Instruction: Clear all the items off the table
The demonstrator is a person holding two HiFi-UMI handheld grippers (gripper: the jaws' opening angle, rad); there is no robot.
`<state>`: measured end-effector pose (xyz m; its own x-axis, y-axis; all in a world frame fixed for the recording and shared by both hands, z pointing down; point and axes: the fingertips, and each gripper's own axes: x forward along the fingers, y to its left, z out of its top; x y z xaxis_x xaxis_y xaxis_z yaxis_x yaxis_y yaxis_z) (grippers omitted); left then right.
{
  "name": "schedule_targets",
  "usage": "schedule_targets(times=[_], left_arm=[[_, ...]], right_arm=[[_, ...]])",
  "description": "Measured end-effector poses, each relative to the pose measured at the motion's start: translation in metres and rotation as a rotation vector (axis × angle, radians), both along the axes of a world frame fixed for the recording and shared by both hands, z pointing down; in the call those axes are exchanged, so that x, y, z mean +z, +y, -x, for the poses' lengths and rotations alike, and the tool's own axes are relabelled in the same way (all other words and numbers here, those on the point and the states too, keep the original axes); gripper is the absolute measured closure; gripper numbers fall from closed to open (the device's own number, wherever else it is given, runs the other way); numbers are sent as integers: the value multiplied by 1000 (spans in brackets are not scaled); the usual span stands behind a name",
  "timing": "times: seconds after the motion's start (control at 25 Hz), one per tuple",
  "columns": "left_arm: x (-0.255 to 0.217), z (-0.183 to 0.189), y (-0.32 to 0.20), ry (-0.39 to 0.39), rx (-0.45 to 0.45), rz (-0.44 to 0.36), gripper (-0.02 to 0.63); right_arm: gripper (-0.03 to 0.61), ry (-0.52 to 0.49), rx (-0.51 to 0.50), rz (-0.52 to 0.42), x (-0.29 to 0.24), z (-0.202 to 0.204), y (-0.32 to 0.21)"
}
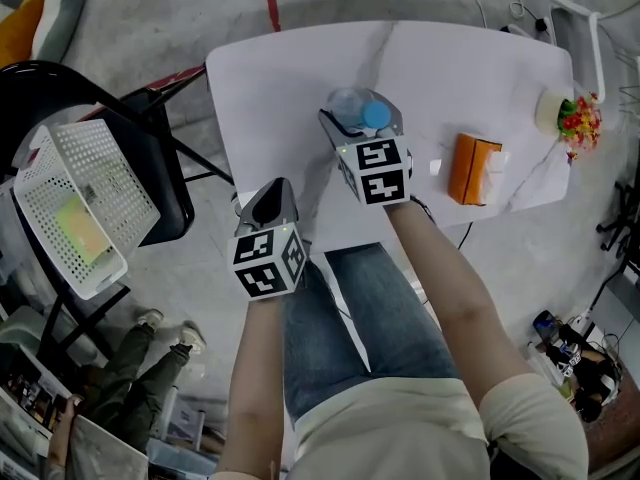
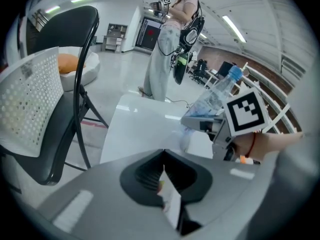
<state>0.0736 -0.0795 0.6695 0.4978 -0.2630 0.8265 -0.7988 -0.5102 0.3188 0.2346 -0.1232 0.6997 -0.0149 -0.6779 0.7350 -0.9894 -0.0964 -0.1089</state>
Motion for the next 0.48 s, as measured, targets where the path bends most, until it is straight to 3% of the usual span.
schedule_targets(times=[0.48], left_arm=[[-16,14,-2,24,-14,-24,604]], right_arm=[[245,5,-34,3,-24,28,10]])
